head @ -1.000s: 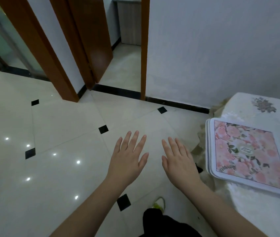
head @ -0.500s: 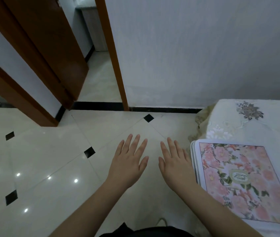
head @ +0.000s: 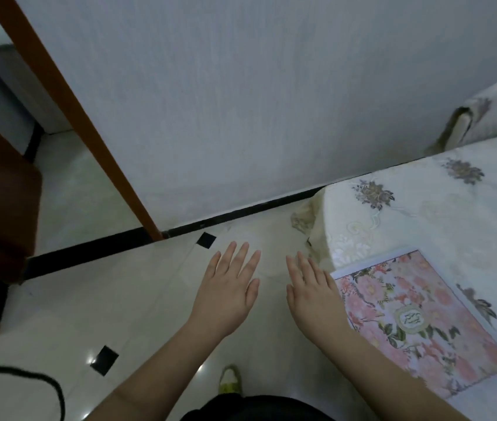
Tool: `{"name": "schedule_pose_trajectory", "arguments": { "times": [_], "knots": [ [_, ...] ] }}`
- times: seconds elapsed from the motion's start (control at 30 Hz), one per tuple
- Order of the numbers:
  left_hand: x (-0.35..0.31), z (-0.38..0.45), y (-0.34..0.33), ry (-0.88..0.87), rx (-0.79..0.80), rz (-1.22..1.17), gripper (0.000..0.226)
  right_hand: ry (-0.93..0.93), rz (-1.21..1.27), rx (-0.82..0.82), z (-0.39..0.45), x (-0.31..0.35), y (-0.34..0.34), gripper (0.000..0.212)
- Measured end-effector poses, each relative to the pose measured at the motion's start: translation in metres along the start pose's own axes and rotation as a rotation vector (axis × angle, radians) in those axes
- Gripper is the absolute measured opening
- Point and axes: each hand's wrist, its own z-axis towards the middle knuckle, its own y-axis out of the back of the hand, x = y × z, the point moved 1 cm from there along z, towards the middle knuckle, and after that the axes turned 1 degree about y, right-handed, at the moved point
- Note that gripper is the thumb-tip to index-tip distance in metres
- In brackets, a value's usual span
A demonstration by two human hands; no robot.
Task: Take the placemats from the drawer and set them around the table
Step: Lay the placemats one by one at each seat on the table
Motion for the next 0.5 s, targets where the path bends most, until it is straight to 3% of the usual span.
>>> {"name": "schedule_pose_trajectory", "arguments": {
  "times": [0.2, 0.5],
  "knots": [
    [0.019, 0.068, -0.009, -0.261, 0.006, -0.051, 0.054, -0.243, -0.033, -0.04, -0.004, -0.016, -0.003, 0.056],
    [-0.077, 0.116, -0.028, -0.647, 0.093, -0.134, 0.054, -0.638, -0.085, -0.053, -0.058, -0.069, 0.004, 0.058]
  ]
}}
